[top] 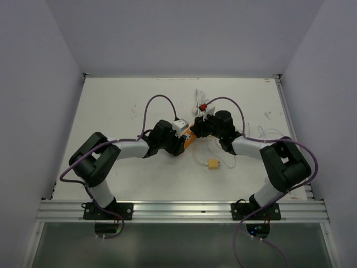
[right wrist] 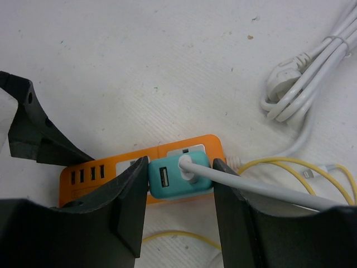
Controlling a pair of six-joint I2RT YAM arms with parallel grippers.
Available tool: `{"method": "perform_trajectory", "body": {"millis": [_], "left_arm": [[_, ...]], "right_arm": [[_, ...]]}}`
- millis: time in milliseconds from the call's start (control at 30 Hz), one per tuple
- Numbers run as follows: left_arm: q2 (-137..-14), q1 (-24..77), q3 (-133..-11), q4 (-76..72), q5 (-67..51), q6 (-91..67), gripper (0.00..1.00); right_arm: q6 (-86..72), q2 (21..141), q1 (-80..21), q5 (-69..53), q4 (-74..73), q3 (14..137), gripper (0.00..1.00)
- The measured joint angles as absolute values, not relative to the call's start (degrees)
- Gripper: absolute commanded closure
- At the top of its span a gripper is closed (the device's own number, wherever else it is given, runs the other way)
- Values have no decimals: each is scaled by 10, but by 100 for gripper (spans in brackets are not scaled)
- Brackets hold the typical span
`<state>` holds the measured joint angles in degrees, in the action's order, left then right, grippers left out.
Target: Pull the plug off the socket
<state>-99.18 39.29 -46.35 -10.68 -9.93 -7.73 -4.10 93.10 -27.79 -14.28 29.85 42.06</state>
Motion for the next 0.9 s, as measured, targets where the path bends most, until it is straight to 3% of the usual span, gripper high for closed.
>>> {"method": "perform_trajectory", "body": {"millis": [433,900], "left_arm": [[-997,394,-470,-105,-111,-77,100],[-997,394,-470,-103,-109,-79,100]], "right_arm": [[-6,909,-292,-115,269,421,100],[-120,930,-258,-148,260,439,100]]}}
